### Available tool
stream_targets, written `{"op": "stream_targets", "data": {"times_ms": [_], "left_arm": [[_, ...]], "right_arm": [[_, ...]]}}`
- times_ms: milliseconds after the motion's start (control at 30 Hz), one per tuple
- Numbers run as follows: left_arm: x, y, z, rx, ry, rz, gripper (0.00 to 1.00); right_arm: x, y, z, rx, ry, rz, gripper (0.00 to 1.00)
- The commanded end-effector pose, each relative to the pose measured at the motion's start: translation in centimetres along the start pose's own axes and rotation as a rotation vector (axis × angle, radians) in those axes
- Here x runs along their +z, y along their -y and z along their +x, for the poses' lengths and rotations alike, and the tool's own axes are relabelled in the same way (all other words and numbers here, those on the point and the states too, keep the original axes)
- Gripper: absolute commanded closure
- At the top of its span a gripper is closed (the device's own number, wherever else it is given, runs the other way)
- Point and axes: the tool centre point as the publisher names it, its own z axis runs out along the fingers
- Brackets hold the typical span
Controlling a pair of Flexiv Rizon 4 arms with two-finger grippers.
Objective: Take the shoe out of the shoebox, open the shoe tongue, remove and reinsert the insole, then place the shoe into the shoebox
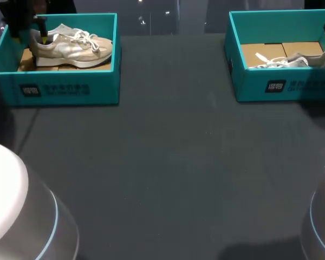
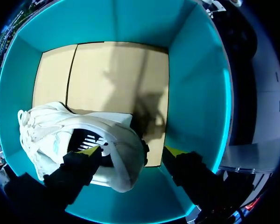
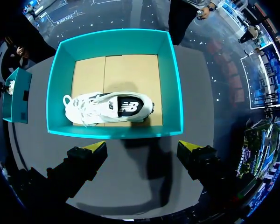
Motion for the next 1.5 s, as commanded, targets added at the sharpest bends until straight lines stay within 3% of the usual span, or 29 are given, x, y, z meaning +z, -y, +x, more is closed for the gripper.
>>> {"op": "stream_targets", "data": {"times_ms": [33,200,367,467,733,833,967,1133,1167,1200,1267,1500], "left_arm": [[0.8,-1.1,0.0,0.002,0.001,0.049,0.20],[1.4,-0.9,0.1,-0.001,-0.001,0.064,0.29],[1.7,-0.7,0.2,0.006,-0.003,0.071,0.32],[1.8,-0.4,0.3,0.012,-0.002,0.076,0.41],[1.9,0.3,0.2,0.032,-0.006,0.051,0.38],[2.0,0.4,0.1,0.035,-0.010,0.042,0.42],[2.2,0.5,0.0,0.036,-0.013,0.036,0.55],[2.4,0.7,0.0,0.041,-0.020,0.022,0.54],[2.4,0.8,-0.1,0.042,-0.021,0.020,0.57],[2.5,0.8,-0.1,0.042,-0.022,0.018,0.66],[2.5,0.8,0.0,0.042,-0.025,0.014,1.00],[2.3,1.1,0.5,0.044,-0.019,0.008,1.00]], "right_arm": [[0.0,0.1,0.0,0.001,0.001,-0.002,0.00],[0.0,0.1,0.0,0.001,0.001,-0.002,0.00],[0.0,0.1,0.0,0.001,0.001,-0.002,0.00],[0.0,0.1,0.0,0.001,0.001,-0.002,0.00],[0.0,0.1,0.0,0.001,0.001,-0.002,0.00],[0.0,0.1,0.0,0.001,0.001,-0.002,0.00],[0.0,0.1,0.0,0.001,0.001,-0.002,0.00],[0.0,0.1,0.0,0.001,0.001,-0.002,0.00],[0.0,0.1,0.0,0.001,0.001,-0.002,0.00],[0.0,0.1,0.0,0.001,0.001,-0.002,0.00],[0.0,0.1,0.0,0.001,0.001,-0.002,0.00],[0.0,0.1,0.0,0.001,0.001,-0.002,0.00]]}}
